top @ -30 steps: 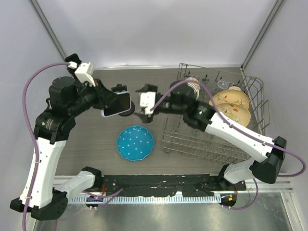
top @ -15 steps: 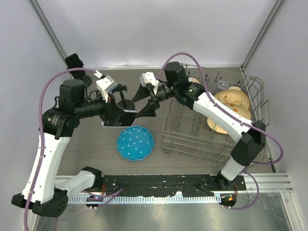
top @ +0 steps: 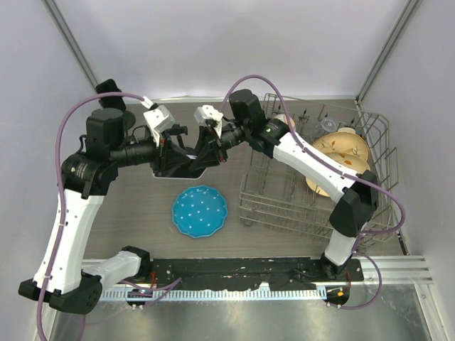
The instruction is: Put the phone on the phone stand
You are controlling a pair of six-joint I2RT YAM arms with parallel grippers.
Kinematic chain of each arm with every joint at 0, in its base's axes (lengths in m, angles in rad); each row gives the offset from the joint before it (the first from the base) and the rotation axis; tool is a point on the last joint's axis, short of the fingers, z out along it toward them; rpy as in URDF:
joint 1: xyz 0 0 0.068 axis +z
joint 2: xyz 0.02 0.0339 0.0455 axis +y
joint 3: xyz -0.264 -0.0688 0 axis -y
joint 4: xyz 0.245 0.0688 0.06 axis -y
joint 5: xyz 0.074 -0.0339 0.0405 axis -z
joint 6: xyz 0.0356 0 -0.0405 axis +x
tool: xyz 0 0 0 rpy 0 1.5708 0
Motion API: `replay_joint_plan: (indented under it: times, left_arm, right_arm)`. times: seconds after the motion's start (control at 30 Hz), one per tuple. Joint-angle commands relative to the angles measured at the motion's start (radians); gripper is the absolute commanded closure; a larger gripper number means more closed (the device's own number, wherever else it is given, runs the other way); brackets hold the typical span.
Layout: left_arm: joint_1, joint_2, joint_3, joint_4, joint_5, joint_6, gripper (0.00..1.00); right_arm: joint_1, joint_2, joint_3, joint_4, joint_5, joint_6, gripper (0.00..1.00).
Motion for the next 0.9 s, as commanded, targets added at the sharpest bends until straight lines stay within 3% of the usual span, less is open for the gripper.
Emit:
replay_joint_plan:
  times: [0.0,0.07,0.1,0.17,0.27,0.3,0.33,0.47,0.5,0.57,0.6,0.63,0.67,0.7,0.8,0.87]
  left_arm:
    - [-0.001,0.000,0.065,0.133,0.027,0.023,1.00]
    - [-0.001,-0.009,0.078,0.126,-0.008,0.039,1.00]
    - [-0.001,-0.015,0.083,0.120,-0.023,0.043,1.00]
    - [0.000,-0.040,0.086,0.124,-0.051,0.048,1.00]
    - [0.000,-0.067,0.075,0.141,-0.068,0.046,1.00]
    - [-0.001,-0.069,0.072,0.141,-0.062,0.040,1.00]
    - [-0.001,-0.069,0.071,0.136,-0.057,0.039,1.00]
    - [-0.001,-0.061,0.068,0.132,-0.068,0.008,1.00]
    - [-0.001,-0.066,0.057,0.174,-0.095,-0.032,0.98]
    - [0.000,-0.073,0.033,0.266,-0.277,-0.229,0.70]
    - [-0.001,-0.078,0.029,0.268,-0.360,-0.298,0.43]
    - [0.000,-0.080,0.036,0.253,-0.496,-0.419,0.34]
    - [-0.001,-0.080,0.042,0.207,-0.525,-0.455,0.18]
    - [-0.001,-0.098,0.045,0.187,-0.545,-0.486,0.09]
    - [-0.001,-0.165,-0.033,0.201,-0.582,-0.576,0.07]
    - [-0.001,-0.266,-0.110,0.310,-0.551,-0.581,0.07]
  right_arm:
    - [0.040,0.011,0.056,0.023,-0.024,0.042,0.75]
    - [0.038,0.008,0.054,-0.002,-0.006,0.028,0.53]
    - [0.035,0.006,0.057,-0.024,0.007,-0.013,0.48]
    - [0.019,0.000,0.059,-0.065,0.025,-0.032,0.48]
    - [0.005,0.000,0.068,-0.071,0.004,-0.029,0.73]
    - [0.005,0.000,0.069,-0.072,0.001,-0.030,0.90]
    - [0.005,0.000,0.071,-0.071,-0.007,-0.036,0.99]
    - [0.006,-0.007,0.050,-0.049,0.008,-0.059,0.99]
    - [0.006,-0.027,0.025,-0.008,0.080,-0.035,0.99]
    - [0.006,-0.070,-0.127,0.290,0.201,0.152,0.99]
    - [0.000,-0.113,-0.179,0.505,0.314,0.192,0.99]
    - [-0.008,-0.125,-0.215,0.573,0.338,0.238,0.99]
    - [-0.018,-0.132,-0.252,0.628,0.364,0.311,0.99]
    - [-0.037,-0.148,-0.272,0.734,0.399,0.359,0.99]
    - [-0.072,-0.161,-0.335,0.912,0.400,0.506,0.99]
    - [-0.086,-0.155,-0.349,0.975,0.390,0.607,0.99]
